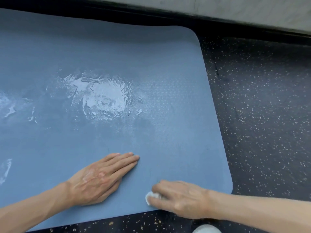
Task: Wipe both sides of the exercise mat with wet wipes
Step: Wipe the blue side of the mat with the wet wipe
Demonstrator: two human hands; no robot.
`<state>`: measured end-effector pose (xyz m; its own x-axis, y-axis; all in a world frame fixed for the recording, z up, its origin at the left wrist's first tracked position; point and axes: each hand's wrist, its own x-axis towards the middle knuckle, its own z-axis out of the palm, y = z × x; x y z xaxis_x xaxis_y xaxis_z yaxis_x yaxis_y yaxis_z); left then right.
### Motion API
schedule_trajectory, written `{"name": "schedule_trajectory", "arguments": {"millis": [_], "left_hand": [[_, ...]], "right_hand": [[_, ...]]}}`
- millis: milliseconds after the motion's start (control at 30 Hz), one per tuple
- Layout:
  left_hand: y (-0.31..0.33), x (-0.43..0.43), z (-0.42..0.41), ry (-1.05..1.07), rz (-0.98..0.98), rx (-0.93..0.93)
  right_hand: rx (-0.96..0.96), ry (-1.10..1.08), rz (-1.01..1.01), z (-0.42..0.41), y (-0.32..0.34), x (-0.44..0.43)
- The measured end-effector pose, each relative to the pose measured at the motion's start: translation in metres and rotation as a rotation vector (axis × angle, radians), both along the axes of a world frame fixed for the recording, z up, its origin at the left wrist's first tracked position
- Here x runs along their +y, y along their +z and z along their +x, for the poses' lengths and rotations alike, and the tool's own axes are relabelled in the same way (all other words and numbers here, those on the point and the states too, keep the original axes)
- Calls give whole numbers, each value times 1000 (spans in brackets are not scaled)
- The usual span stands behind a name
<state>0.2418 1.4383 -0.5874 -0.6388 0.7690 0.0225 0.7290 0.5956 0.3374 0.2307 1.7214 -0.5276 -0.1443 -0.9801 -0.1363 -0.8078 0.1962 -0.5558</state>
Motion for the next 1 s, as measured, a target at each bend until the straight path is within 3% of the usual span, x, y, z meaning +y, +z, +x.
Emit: {"name": "schedule_trajectory", "arguments": {"millis": [100, 233, 333, 433, 500, 633, 800, 1000], "left_hand": [[1, 3, 0, -76, -15, 16], [4, 15, -6, -108, -9, 2], [4, 30, -7, -119, -13, 1], [3, 39, -12, -136, -12, 8], [3, 42, -20, -134, 9, -4], [4, 51, -52, 44, 59, 17], [4, 58, -101, 236, 33, 47], [5, 63, -120, 303, 69, 61]], "right_hand": [[-66, -132, 38, -25, 5, 1], [9, -375, 126, -46, -8, 8], [78, -238, 214, -21, -12, 23], [28, -64, 65, -21, -2, 25], [29, -131, 99, -47, 1, 23], [74, -431, 140, -79, -11, 30], [89, -213, 159, -50, 2, 33], [234, -473, 117, -114, -21, 20]]}}
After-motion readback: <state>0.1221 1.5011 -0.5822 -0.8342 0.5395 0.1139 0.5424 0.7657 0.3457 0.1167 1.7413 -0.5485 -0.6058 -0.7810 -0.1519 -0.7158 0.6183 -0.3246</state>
